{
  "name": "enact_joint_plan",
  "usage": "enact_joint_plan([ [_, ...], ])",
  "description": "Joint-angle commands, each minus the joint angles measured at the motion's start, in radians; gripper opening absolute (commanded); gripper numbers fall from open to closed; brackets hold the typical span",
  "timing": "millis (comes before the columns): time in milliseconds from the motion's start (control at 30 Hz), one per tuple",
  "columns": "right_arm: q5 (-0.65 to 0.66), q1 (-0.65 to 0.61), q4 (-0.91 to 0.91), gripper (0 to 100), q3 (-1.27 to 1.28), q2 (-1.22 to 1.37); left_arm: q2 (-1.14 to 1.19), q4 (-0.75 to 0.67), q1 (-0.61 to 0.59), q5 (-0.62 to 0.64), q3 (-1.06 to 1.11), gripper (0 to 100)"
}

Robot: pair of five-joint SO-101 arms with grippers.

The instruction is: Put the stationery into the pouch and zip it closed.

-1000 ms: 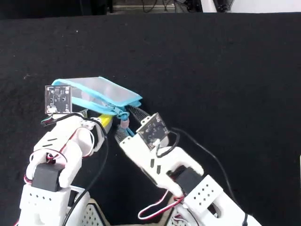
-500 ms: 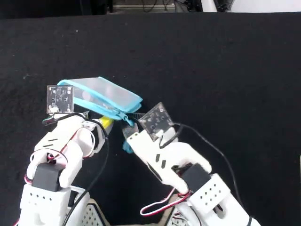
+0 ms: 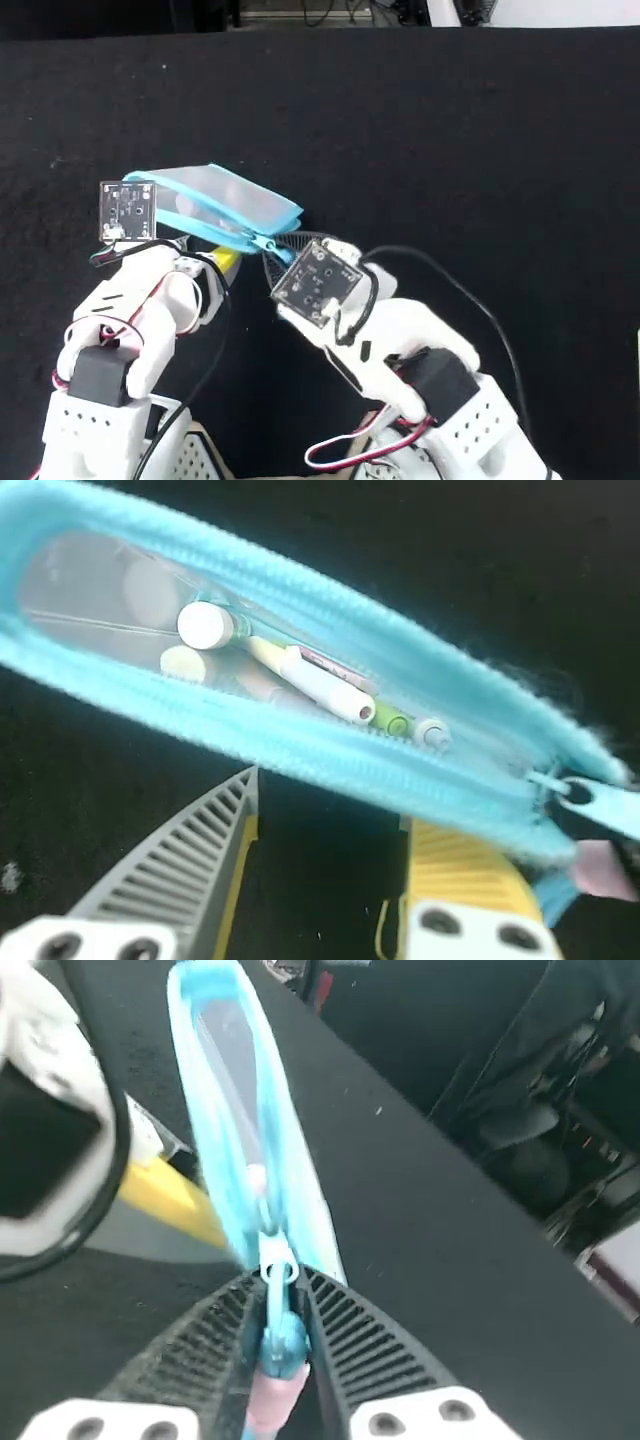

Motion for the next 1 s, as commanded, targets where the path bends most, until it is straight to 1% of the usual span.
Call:
enact_joint_plan([
  [0,0.038,-0.005,-0.051,1.7,-0.064,0.012,-0.006,0.003,-0.004,-0.011,-0.059,24],
  [100,0.038,0.002,-0.169,1.7,0.007,0.012,-0.006,0.003,-0.004,-0.011,-0.058,24],
  [267,0.040,0.055,-0.390,1.7,0.156,0.010,-0.006,0.003,-0.004,-0.011,-0.058,24],
  [400,0.040,0.071,-0.497,1.7,0.236,0.010,-0.006,0.003,-0.005,-0.011,-0.058,24],
  [467,0.040,0.057,-0.508,1.7,0.252,0.010,-0.006,0.003,-0.005,-0.011,-0.058,24],
  [667,0.040,-0.035,-0.503,1.7,0.255,0.010,-0.006,0.003,-0.005,-0.011,-0.058,24],
  [833,0.038,-0.074,-0.494,1.7,0.232,0.010,-0.006,0.003,-0.005,-0.011,-0.058,24],
  [967,0.037,-0.092,-0.437,1.7,0.186,0.010,-0.006,0.003,-0.059,-0.011,-0.067,24],
])
